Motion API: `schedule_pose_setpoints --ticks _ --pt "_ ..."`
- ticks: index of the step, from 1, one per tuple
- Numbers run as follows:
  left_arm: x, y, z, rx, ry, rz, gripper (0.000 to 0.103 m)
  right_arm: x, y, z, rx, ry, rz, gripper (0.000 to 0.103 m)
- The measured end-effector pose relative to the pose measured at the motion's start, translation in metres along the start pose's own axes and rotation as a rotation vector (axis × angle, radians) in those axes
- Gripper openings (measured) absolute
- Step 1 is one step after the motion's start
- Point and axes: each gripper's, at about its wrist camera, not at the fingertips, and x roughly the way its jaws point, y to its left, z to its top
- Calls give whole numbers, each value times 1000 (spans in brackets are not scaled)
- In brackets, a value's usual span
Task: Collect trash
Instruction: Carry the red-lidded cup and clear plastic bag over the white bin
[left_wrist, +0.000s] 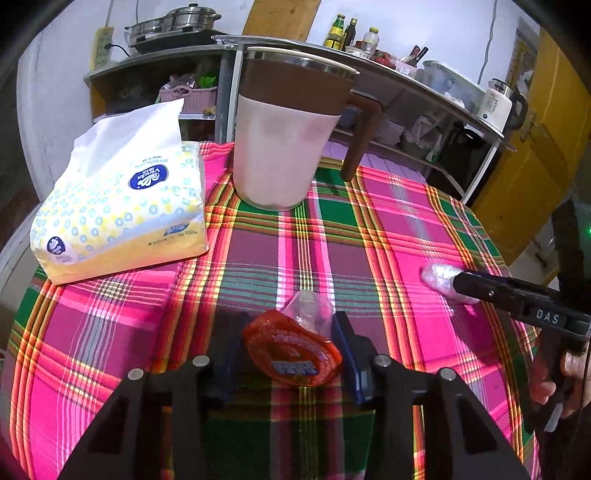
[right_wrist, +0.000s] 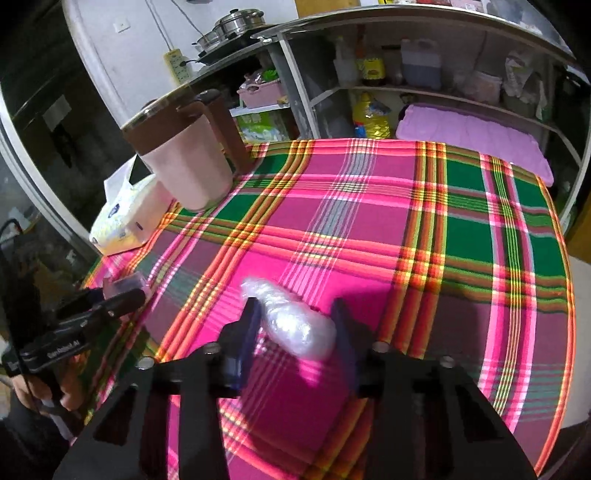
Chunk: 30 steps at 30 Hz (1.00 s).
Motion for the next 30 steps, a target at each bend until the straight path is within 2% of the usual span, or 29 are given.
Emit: schedule_pose_setpoints --ticks 6,14,30 --pt "-11 -10 -6 20 -9 7 45 -9 9 -10 -24 2 -23 30" --pt "-43 -37 -18 28 -44 -33 45 -46 20 -29 -17 -33 -15 30" --pt "-118 -113 -76 95 -89 -89 45 -137 37 -100 8 -101 -41 30"
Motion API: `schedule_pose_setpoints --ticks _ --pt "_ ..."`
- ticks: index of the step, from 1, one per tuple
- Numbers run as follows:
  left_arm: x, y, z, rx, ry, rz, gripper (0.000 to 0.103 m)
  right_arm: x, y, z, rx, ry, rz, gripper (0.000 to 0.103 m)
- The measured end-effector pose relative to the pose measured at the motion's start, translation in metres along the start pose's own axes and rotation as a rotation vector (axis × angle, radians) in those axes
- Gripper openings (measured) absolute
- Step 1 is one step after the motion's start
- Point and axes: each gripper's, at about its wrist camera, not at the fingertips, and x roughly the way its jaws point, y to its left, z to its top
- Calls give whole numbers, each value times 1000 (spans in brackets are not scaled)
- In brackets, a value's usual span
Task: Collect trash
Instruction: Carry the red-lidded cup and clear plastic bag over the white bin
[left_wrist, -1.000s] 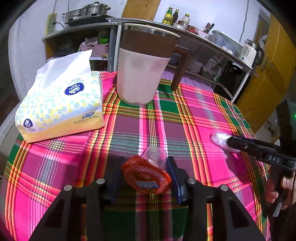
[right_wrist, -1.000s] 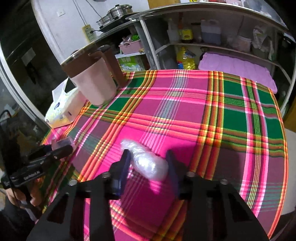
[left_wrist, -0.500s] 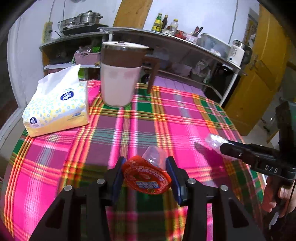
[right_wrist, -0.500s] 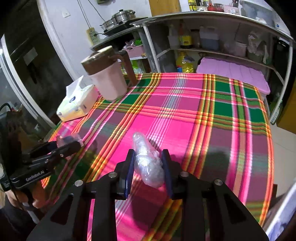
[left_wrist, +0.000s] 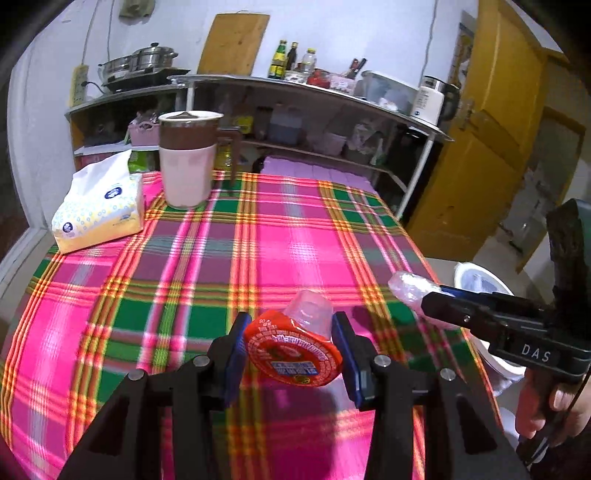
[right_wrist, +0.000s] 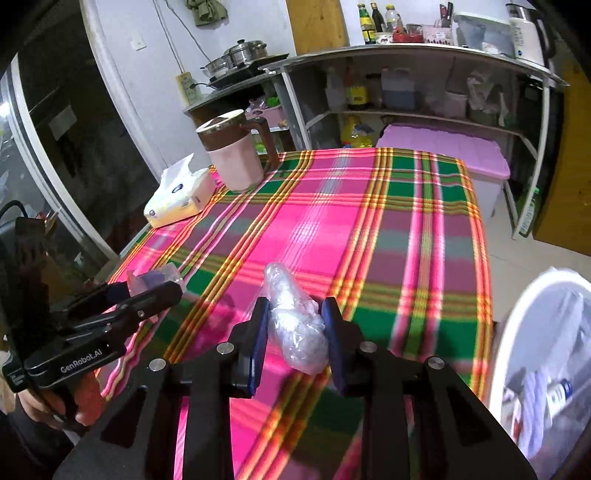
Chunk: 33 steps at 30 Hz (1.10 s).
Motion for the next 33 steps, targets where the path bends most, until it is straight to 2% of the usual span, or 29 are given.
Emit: schedule_pose_setpoints --ticks 9,16,33 --pt "-32 -39 -23 31 -20 -39 45 -51 1 -34 31 -48 -6 30" --pt "-43 -65 -36 63 -16 -74 45 -75 -4 -51 57 -78 -24 30" --pt "-30 -98 -36 99 5 -122 45 -100 -36 -69 131 -107 -76 30"
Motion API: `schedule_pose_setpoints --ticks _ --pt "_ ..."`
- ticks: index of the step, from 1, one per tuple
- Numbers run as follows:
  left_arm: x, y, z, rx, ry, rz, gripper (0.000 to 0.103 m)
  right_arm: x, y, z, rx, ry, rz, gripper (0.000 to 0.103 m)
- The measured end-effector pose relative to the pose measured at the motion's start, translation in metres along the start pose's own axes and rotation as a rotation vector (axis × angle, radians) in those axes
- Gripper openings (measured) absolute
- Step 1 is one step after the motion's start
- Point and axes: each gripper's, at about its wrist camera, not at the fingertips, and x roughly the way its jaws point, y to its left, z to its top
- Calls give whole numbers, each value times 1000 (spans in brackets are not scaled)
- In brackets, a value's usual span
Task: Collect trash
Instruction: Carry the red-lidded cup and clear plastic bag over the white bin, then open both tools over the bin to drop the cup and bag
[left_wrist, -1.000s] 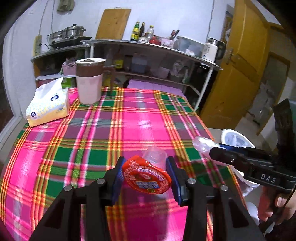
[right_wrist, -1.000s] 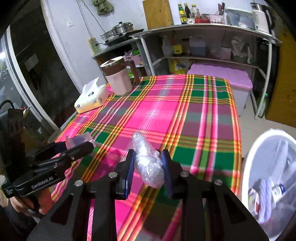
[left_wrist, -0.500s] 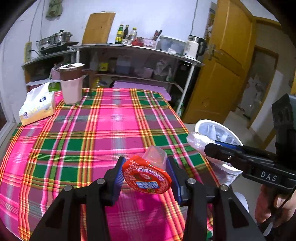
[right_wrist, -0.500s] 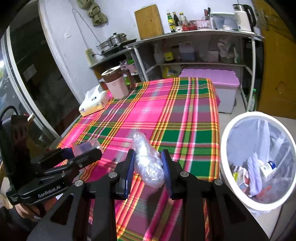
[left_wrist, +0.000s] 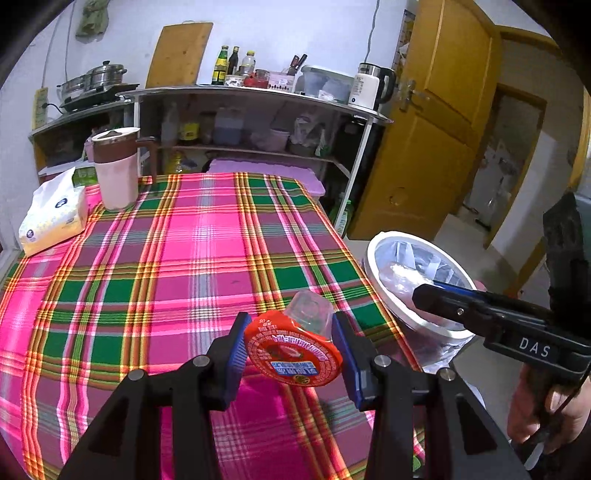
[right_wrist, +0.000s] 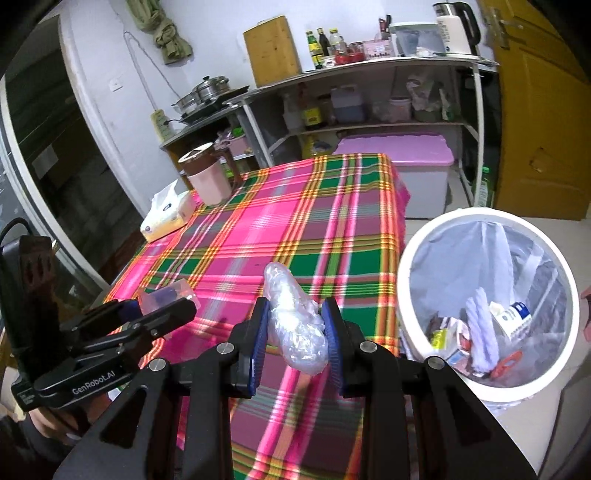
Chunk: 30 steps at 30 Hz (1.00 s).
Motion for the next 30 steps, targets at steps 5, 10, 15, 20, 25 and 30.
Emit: schedule_pose_setpoints --ticks 5,10,15,20,25,30 --pt "12 -14 6 22 9 -21 45 -4 -15 -1 25 -7 -22 30" --pt "27 -32 13 52 19 -48 45 -12 -40 0 66 -21 -63 30" --pt "45 -54 20 87 34 -80 45 -22 -69 -3 119 -34 -106 30" --pt "63 -75 22 119 52 -109 45 -31 -97 -6 168 -44 -148 30" --pt "79 -93 26 148 69 -130 45 -36 -118 -9 205 -46 -176 30" --pt "95 -109 28 170 84 -148 45 -38 -134 -13 232 -41 -194 30"
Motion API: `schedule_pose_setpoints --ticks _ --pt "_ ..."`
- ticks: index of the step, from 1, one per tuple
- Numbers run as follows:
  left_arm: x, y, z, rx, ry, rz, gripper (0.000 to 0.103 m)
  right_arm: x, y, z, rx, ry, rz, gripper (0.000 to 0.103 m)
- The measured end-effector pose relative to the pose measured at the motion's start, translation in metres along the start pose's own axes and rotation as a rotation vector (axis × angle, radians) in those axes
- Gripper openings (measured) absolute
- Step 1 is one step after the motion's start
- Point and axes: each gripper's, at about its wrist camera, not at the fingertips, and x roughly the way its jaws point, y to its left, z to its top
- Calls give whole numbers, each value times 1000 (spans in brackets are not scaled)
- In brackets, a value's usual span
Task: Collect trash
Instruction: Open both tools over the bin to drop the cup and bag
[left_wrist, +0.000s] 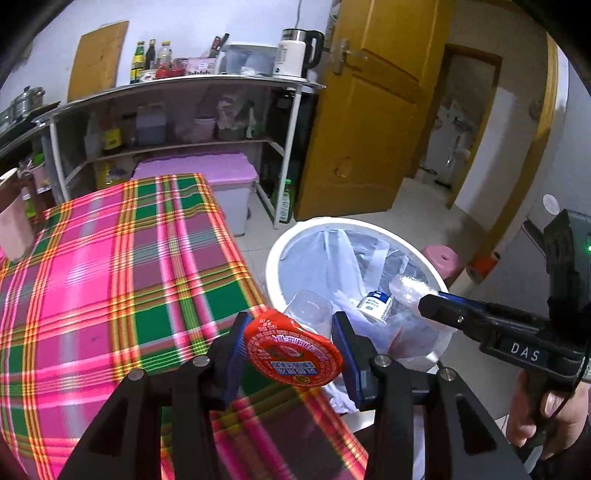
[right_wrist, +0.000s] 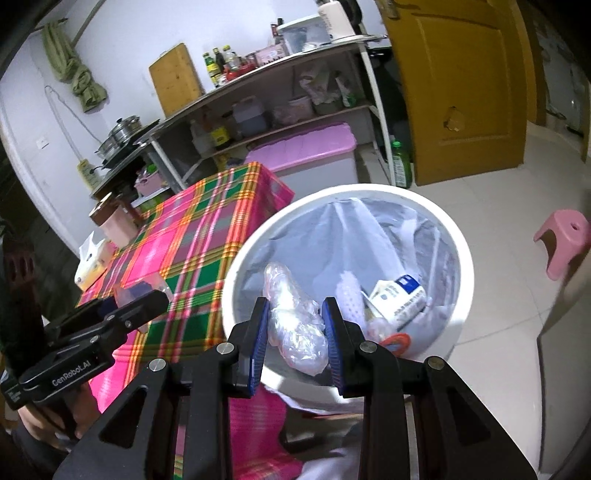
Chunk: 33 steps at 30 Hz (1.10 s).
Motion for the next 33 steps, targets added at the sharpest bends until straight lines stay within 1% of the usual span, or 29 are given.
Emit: schedule_pose_setpoints --ticks 13,23,25,26,27,29,33 --pt "39 -21 16 42 38 -40 45 14 -25 2 24 32 -37 30" --pt "65 -22 25 26 66 -56 45 27 -36 5 34 61 -72 31" --pt "69 -22 25 18 69 -62 46 28 -38 5 34 64 -79 32" --pt "69 -21 25 16 69 -64 48 28 -38 5 33 61 -80 34" --pt "70 -21 25 15 68 -63 50 28 -38 5 32 58 -80 39" --pt "70 -21 26 11 65 -65 51 28 -38 6 30 53 -80 46" --pt "69 -20 26 8 59 -66 51 27 -37 6 28 46 -85 46"
